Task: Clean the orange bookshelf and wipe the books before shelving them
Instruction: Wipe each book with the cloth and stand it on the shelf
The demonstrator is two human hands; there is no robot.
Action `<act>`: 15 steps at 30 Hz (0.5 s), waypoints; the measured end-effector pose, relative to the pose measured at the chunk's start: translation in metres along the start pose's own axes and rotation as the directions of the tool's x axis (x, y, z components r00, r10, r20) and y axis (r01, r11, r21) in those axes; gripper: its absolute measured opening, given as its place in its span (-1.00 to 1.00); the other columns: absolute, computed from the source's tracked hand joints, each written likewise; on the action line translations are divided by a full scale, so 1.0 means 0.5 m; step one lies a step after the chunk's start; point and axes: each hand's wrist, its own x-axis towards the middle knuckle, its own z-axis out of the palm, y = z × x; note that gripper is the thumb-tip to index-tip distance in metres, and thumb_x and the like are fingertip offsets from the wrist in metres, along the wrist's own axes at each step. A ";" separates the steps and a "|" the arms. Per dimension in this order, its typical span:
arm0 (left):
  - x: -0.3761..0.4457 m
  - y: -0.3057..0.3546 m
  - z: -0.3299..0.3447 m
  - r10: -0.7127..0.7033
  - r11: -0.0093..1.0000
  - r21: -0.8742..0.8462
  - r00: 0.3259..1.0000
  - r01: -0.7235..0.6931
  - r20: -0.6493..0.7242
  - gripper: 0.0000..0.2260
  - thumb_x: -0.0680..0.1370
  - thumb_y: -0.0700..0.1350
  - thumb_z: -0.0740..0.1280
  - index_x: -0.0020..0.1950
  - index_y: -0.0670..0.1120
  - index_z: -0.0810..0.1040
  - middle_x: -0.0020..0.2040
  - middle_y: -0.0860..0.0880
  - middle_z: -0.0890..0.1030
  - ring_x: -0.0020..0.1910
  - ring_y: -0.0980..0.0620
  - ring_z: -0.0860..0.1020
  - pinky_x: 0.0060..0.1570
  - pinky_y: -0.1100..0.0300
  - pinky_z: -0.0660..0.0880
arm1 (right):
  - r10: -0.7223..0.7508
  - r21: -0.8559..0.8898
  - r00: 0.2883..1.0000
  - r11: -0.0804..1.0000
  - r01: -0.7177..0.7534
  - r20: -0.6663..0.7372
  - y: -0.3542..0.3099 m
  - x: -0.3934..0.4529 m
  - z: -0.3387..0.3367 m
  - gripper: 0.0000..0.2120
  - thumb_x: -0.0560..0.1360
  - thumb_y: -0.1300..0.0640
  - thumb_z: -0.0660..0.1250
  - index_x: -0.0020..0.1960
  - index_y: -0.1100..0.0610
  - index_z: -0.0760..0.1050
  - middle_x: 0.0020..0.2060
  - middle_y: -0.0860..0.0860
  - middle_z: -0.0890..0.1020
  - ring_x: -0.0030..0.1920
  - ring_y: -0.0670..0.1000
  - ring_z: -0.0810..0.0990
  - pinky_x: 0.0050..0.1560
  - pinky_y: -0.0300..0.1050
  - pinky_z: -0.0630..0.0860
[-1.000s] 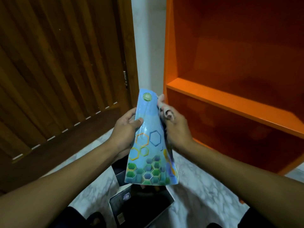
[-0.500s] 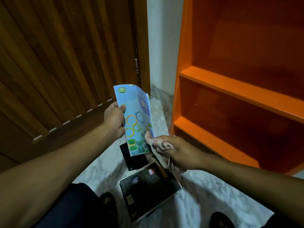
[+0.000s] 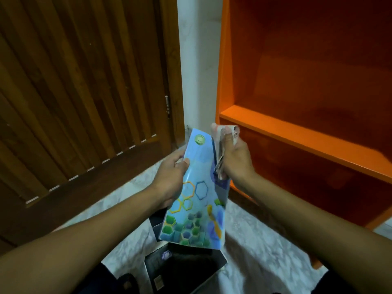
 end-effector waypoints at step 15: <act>0.041 0.025 -0.072 -0.296 0.892 -0.417 0.924 0.176 -0.244 -0.75 0.71 -0.13 0.10 0.23 -0.09 0.55 0.18 -0.23 0.66 0.09 -0.29 0.66 0.14 -0.33 0.53 | -0.172 -0.251 0.579 0.777 0.578 0.797 0.098 -0.144 0.028 -0.26 0.53 -0.43 -0.21 0.57 -0.09 0.16 0.56 -0.25 0.06 0.56 -0.23 -0.21 0.56 -0.06 -0.16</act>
